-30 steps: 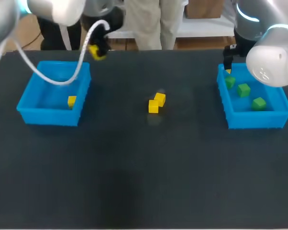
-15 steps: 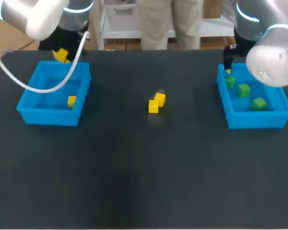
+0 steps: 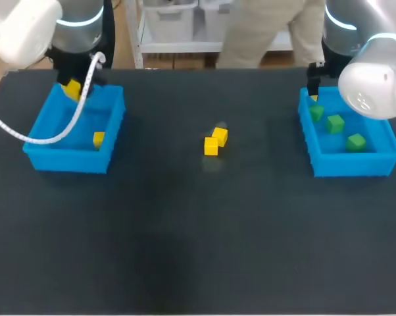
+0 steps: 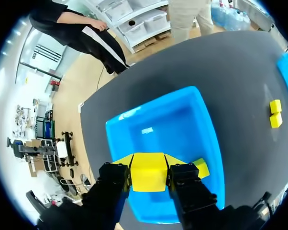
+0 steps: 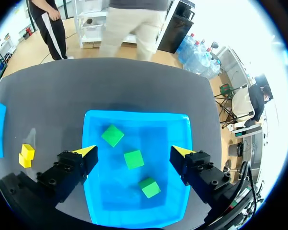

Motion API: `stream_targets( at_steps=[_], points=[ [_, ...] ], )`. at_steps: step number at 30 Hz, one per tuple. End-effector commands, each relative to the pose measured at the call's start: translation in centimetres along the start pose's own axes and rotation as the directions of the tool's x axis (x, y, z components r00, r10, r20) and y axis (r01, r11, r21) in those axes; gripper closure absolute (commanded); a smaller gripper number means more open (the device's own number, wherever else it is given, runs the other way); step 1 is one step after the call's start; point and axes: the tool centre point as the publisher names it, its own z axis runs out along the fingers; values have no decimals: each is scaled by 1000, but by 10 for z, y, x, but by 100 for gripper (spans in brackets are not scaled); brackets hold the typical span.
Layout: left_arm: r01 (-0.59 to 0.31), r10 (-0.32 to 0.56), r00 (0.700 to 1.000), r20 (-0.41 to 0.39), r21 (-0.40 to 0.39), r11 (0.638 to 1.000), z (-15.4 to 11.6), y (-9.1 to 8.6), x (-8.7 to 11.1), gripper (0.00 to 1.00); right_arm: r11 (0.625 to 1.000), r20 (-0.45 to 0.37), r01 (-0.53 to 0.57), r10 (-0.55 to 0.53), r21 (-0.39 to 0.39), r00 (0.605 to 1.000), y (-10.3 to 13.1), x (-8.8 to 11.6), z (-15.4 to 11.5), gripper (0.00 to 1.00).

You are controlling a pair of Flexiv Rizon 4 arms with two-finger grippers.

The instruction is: Put the green cubes in the right bin and the yellow cubes in the left bin.

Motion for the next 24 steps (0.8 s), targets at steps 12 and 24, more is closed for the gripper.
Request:
stream_targets(
  at_steps=[12, 24],
  points=[
    [-26, 26, 997, 69, -4, 1000, 8, -3, 2, 0, 1000, 6, -1, 1, 0, 1000, -1, 2, 0, 0],
    [-31, 13, 980, 200, 88, 996, -40, -27, -38, 0, 1000, 6, -1, 1, 0, 1000, -1, 2, 0, 0]
  ],
)
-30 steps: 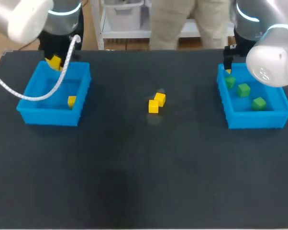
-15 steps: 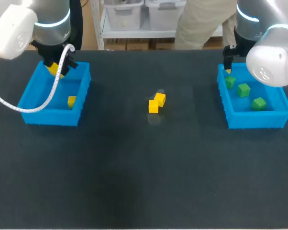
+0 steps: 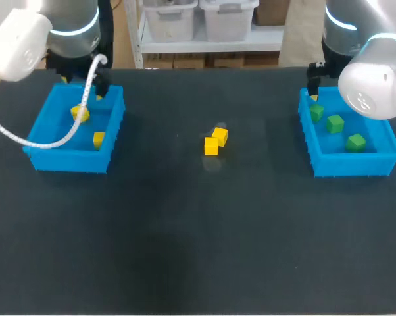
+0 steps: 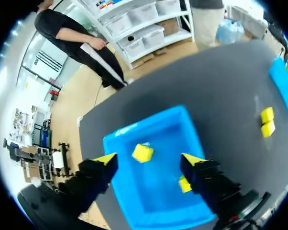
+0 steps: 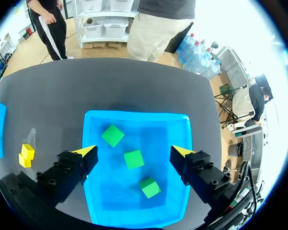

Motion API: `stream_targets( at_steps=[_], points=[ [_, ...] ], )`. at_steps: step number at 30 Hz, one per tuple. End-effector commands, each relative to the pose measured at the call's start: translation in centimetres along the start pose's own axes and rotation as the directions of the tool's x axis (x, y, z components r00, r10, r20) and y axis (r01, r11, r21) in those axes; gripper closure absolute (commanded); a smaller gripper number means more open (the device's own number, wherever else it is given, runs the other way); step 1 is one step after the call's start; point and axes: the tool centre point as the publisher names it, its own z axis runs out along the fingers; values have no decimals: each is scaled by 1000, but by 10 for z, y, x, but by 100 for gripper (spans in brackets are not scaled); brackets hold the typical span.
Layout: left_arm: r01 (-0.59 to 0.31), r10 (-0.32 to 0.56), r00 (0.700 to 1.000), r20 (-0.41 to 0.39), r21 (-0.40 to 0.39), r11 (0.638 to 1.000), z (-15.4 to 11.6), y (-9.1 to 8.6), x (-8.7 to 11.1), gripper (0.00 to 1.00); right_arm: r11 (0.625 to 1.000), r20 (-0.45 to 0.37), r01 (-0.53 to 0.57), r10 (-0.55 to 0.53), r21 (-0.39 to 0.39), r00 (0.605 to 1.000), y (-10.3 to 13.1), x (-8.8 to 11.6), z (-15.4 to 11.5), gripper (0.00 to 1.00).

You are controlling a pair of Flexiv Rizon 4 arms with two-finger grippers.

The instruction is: Put the green cubes in the right bin and the yellow cubes in the left bin.

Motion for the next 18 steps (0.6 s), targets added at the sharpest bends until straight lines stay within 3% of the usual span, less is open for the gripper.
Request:
stream_targets(
  at_steps=[1, 8, 18],
  points=[
    [-32, 28, 999, 42, 84, 996, -21, -18, -16, 0, 1000, 6, -1, 1, 0, 1000, 0, 2, 0, 0],
    [-161, 137, 985, 110, 260, 952, -53, -80, -42, 0, 1000, 6, -1, 1, 0, 1000, 0, 2, 0, 0],
    [-383, 349, 924, 156, 372, 846, -62, -166, -50, 0, 1000, 6, -1, 1, 0, 1000, 0, 2, 0, 0]
  ],
)
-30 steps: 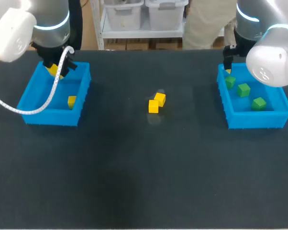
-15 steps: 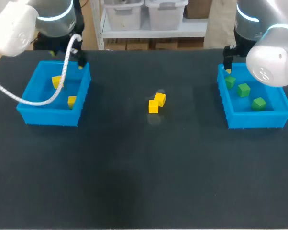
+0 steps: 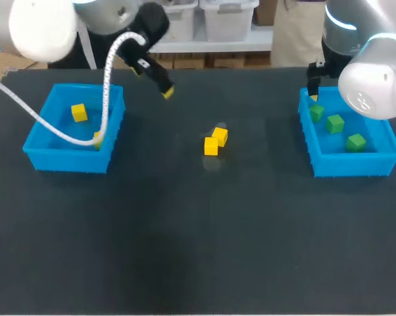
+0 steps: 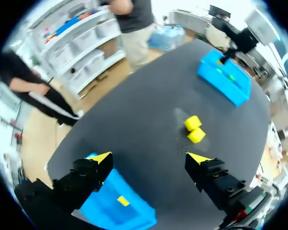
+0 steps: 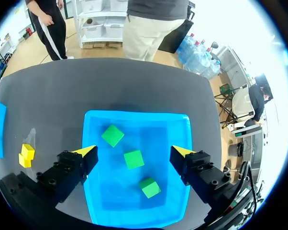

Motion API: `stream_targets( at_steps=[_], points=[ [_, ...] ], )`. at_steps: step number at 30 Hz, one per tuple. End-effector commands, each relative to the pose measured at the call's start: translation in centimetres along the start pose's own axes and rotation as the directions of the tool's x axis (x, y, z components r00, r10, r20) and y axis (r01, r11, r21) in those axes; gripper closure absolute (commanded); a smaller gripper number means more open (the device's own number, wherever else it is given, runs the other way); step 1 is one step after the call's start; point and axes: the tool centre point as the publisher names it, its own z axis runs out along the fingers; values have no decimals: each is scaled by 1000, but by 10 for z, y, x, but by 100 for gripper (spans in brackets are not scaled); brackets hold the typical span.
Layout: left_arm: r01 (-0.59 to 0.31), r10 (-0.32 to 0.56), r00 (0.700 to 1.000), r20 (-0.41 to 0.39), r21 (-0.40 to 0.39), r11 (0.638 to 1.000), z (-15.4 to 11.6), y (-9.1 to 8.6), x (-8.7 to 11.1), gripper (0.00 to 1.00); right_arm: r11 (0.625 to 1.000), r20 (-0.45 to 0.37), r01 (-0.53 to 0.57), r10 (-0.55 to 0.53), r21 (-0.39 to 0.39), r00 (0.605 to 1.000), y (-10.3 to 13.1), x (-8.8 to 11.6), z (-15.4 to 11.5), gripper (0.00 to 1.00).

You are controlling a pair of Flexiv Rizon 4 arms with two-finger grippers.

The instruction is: Put the green cubes in the right bin and the yellow cubes in the left bin.

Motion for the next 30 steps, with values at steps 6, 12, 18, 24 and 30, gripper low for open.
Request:
stream_targets(
  at_steps=[6, 12, 18, 24, 30],
  points=[
    [-136, 144, 986, -85, 98, 986, 32, -63, -24, 0, 1000, 6, -1, 1, 0, 1000, -1, 2, 0, 0],
    [-181, 200, 974, -109, 158, 971, 34, -93, -27, 0, 1000, 6, -1, 1, 0, 1000, -1, 2, 0, 0],
    [-229, 263, 953, -154, 204, 952, 45, -114, -15, 0, 1000, 6, -1, 1, 0, 1000, -1, 2, 0, 0],
    [-194, 234, 946, -224, 190, 963, 74, -114, -4, 0, 1000, 6, -1, 1, 0, 1000, -1, 2, 0, 0],
    [-189, 218, 952, -212, 151, 970, 99, -108, -9, 0, 1000, 6, -1, 1, 0, 1000, -1, 2, 0, 0]
  ],
)
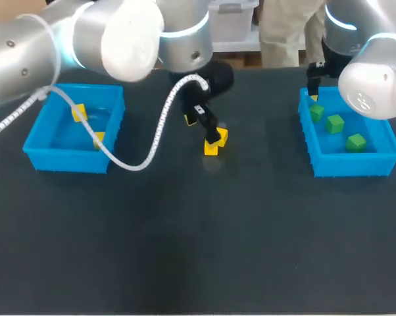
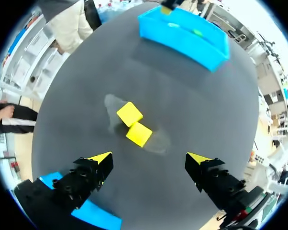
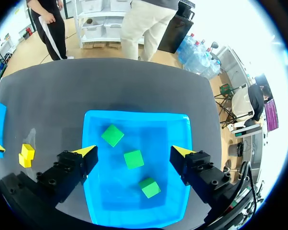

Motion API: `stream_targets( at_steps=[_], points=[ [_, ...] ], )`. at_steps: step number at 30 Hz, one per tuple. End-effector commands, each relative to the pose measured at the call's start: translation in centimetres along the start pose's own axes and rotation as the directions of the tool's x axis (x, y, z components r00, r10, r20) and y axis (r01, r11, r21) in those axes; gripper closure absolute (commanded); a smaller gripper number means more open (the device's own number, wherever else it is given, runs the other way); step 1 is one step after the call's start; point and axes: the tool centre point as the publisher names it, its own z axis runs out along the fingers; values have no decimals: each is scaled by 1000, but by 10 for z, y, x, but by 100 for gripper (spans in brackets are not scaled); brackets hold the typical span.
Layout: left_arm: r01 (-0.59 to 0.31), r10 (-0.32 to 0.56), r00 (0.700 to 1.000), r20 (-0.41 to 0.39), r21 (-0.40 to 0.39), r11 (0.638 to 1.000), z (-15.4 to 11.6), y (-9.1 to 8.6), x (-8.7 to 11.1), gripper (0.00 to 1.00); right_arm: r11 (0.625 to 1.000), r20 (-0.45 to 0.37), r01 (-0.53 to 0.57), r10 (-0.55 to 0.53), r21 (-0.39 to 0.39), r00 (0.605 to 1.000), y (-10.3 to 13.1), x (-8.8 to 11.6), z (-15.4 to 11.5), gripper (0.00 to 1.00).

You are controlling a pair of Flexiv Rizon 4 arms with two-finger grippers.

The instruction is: Put the green cubes in the right bin and the yellow cubes in the left bin.

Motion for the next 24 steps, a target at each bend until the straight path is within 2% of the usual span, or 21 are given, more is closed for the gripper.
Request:
stream_targets(
  at_steps=[1, 6, 13, 24],
  points=[
    [-44, 44, 999, -2, -15, 999, 17, 4, -12, 0, 1000, 6, -1, 1, 0, 1000, 0, 2, 0, 0],
    [-92, 90, 996, -20, -76, 993, 32, 4, -14, 0, 1000, 6, -1, 1, 0, 1000, 0, 2, 0, 0],
    [-50, 48, 998, -47, -64, 997, 41, 10, -14, 0, 1000, 6, -1, 1, 0, 1000, 0, 2, 0, 0],
    [-37, 33, 998, -45, -77, 996, 51, 21, -18, 0, 1000, 6, -1, 1, 0, 1000, 0, 2, 0, 0]
  ],
)
